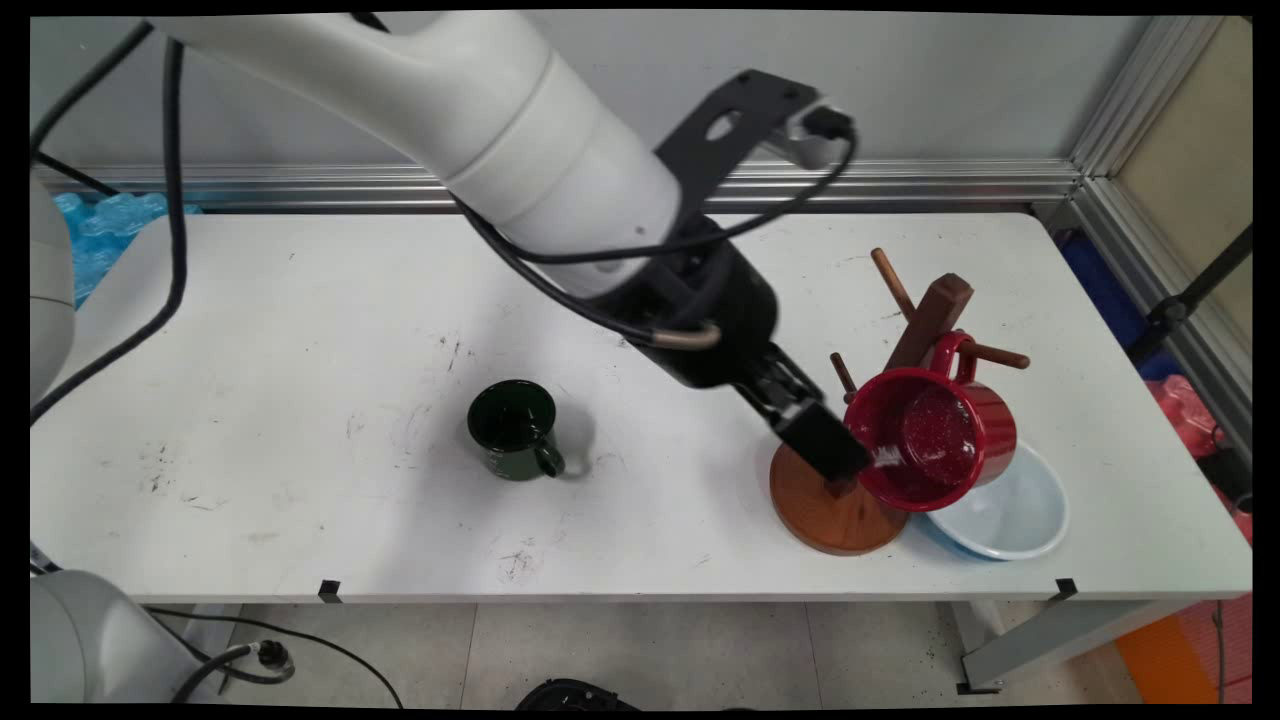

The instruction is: Pick up the red mug from the rack

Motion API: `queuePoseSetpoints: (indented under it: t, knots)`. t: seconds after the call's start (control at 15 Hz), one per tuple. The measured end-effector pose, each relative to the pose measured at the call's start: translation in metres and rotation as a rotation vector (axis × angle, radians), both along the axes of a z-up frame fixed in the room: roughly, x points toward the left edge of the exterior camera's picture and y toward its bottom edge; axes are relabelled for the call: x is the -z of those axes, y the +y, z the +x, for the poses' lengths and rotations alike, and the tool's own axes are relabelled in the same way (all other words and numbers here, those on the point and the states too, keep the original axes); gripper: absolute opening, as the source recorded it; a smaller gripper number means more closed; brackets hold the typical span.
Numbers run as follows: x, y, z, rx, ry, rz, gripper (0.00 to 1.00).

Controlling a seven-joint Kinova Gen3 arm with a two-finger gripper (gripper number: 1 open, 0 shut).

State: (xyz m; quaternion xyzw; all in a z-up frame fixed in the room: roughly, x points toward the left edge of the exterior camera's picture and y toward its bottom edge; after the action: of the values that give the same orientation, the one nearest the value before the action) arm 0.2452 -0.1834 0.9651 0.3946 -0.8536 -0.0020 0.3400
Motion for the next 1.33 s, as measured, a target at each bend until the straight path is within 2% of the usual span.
queuePoseSetpoints:
  t: [0.27, 0.67, 1.0, 1.33]
  knots:
    - [0.002, 0.003, -0.024, -0.038, 0.045, 0.036, 1.00]
    - [0.003, 0.006, -0.051, -0.050, 0.096, 0.086, 1.00]
    - [0.010, 0.006, -0.063, -0.040, 0.110, 0.086, 1.00]
    - [0.031, 0.003, -0.073, -0.022, 0.089, 0.063, 1.00]
